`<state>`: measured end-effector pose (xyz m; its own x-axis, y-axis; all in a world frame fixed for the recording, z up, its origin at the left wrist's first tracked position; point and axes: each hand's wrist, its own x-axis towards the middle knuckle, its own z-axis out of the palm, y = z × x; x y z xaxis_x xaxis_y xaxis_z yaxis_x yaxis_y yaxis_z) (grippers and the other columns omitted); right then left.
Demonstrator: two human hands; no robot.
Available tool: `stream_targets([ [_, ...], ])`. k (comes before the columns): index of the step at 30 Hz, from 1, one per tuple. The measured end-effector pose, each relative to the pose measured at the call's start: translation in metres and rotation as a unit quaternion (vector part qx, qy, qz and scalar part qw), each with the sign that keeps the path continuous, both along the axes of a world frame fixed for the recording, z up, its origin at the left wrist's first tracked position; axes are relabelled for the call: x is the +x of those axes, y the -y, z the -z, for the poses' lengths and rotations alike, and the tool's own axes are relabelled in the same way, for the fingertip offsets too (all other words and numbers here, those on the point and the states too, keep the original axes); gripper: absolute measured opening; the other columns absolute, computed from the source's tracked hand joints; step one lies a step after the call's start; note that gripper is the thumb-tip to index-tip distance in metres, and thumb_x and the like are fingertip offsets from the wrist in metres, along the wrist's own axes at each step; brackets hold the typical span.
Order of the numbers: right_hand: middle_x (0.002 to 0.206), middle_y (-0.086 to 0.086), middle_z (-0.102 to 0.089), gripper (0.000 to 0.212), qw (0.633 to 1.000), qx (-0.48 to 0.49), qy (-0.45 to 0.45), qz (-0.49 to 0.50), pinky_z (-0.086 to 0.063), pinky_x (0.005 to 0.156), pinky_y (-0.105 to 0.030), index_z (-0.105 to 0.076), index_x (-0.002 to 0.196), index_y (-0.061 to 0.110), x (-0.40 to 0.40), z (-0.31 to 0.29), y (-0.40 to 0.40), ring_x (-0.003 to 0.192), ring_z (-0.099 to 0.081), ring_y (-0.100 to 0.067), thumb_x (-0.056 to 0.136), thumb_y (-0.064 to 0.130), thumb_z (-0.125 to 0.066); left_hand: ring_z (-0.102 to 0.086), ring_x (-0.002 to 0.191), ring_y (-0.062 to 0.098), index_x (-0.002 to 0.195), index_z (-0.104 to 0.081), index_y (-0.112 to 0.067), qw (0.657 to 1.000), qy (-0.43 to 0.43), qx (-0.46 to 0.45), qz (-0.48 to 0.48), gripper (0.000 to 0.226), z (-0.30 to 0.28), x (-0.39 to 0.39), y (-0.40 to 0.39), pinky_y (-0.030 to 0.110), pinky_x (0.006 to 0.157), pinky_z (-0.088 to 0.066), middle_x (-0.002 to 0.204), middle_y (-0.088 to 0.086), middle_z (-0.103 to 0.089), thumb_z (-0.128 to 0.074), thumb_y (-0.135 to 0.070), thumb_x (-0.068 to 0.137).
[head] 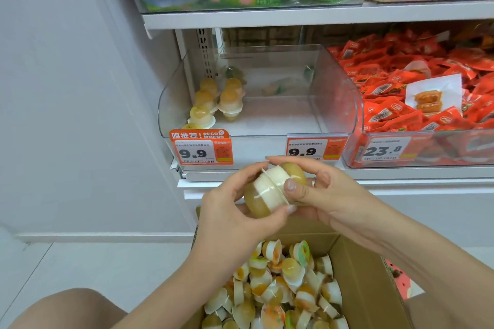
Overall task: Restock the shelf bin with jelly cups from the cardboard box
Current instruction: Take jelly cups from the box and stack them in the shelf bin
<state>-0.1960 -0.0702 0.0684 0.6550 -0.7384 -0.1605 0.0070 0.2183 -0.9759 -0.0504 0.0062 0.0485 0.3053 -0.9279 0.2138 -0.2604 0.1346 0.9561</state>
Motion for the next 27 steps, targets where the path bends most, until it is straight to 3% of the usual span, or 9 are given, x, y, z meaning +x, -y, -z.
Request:
stream_targets([
  [4,0.107,-0.013,-0.071,0.052,1.0,0.009,-0.011,-0.008,-0.057,0.084,-0.034,-0.065,0.118,0.021,0.002,-0.004,0.0,0.1,-0.068,-0.028,0.069,0.017,-0.079,-0.064,0.101,0.004,0.111,-0.062,-0.038,0.999,0.029,-0.023,0.013,0.057,-0.004,0.001,-0.003,0.021,0.075,-0.056,0.104,-0.018,-0.068,-0.081,-0.018,0.061],
  [7,0.104,-0.013,-0.071,0.049,1.0,0.015,-0.024,0.004,-0.057,0.081,-0.033,-0.066,0.114,0.019,0.003,-0.001,-0.002,0.096,-0.069,-0.027,0.067,0.019,-0.081,-0.065,0.095,0.005,0.103,-0.061,-0.038,0.998,0.048,-0.041,0.015,0.05,-0.004,0.001,-0.006,0.017,0.073,-0.053,0.1,-0.017,-0.069,-0.081,-0.015,0.064],
  [13,0.11,-0.015,-0.07,0.046,0.999,0.035,-0.028,-0.013,-0.054,0.09,-0.033,-0.067,0.111,0.008,0.005,0.003,-0.003,0.104,-0.066,-0.026,0.067,0.02,-0.076,-0.065,0.097,0.003,0.103,-0.061,-0.035,0.994,0.081,-0.069,0.003,0.045,0.002,0.001,-0.004,0.013,0.079,-0.05,0.103,-0.02,-0.068,-0.08,-0.025,0.063],
  [17,0.102,-0.013,-0.071,0.048,0.999,0.014,-0.053,-0.002,-0.051,0.09,-0.033,-0.069,0.105,0.005,0.008,0.0,-0.001,0.094,-0.066,-0.02,0.062,0.018,-0.086,-0.061,0.107,0.002,0.112,-0.056,-0.04,0.99,0.125,-0.061,0.015,0.053,0.002,0.005,-0.002,0.022,0.089,-0.051,0.112,-0.024,-0.063,-0.079,-0.028,0.066],
  [21,0.097,-0.004,-0.074,0.051,0.988,-0.092,-0.106,0.062,-0.052,0.09,-0.029,-0.072,0.099,0.014,0.014,-0.027,0.018,0.095,-0.068,-0.015,0.053,0.032,-0.083,-0.054,0.113,-0.009,0.131,-0.041,-0.046,0.99,0.138,-0.029,0.004,0.078,-0.022,0.027,0.005,0.007,0.095,-0.04,0.116,-0.026,-0.062,-0.082,-0.034,0.066],
  [24,0.088,0.001,-0.073,0.036,0.956,-0.227,-0.146,0.118,-0.051,0.077,-0.023,-0.072,0.094,0.017,0.031,-0.061,0.058,0.078,-0.063,-0.006,0.062,0.026,-0.086,-0.065,0.076,-0.004,0.098,-0.061,-0.033,0.98,0.129,-0.026,-0.146,0.03,-0.04,0.065,0.016,0.008,0.07,-0.048,0.076,-0.015,-0.071,-0.076,-0.036,0.073],
  [25,0.085,0.004,-0.071,0.037,0.935,-0.284,-0.179,0.115,-0.048,0.073,-0.021,-0.072,0.094,0.018,0.042,-0.07,0.074,0.074,-0.06,-0.004,0.062,0.029,-0.086,-0.063,0.069,0.0,0.087,-0.063,-0.028,0.972,0.144,-0.005,-0.184,0.017,-0.041,0.08,0.02,0.01,0.063,-0.048,0.069,-0.009,-0.069,-0.075,-0.033,0.076],
  [27,0.088,0.006,-0.067,0.045,0.886,-0.373,-0.26,0.09,-0.044,0.071,-0.023,-0.07,0.098,0.018,0.072,-0.076,0.106,0.078,-0.058,-0.006,0.06,0.035,-0.087,-0.062,0.069,0.005,0.078,-0.062,-0.025,0.954,0.203,0.073,-0.207,0.012,-0.037,0.108,0.029,0.02,0.063,-0.05,0.07,-0.008,-0.066,-0.073,-0.029,0.078],
])
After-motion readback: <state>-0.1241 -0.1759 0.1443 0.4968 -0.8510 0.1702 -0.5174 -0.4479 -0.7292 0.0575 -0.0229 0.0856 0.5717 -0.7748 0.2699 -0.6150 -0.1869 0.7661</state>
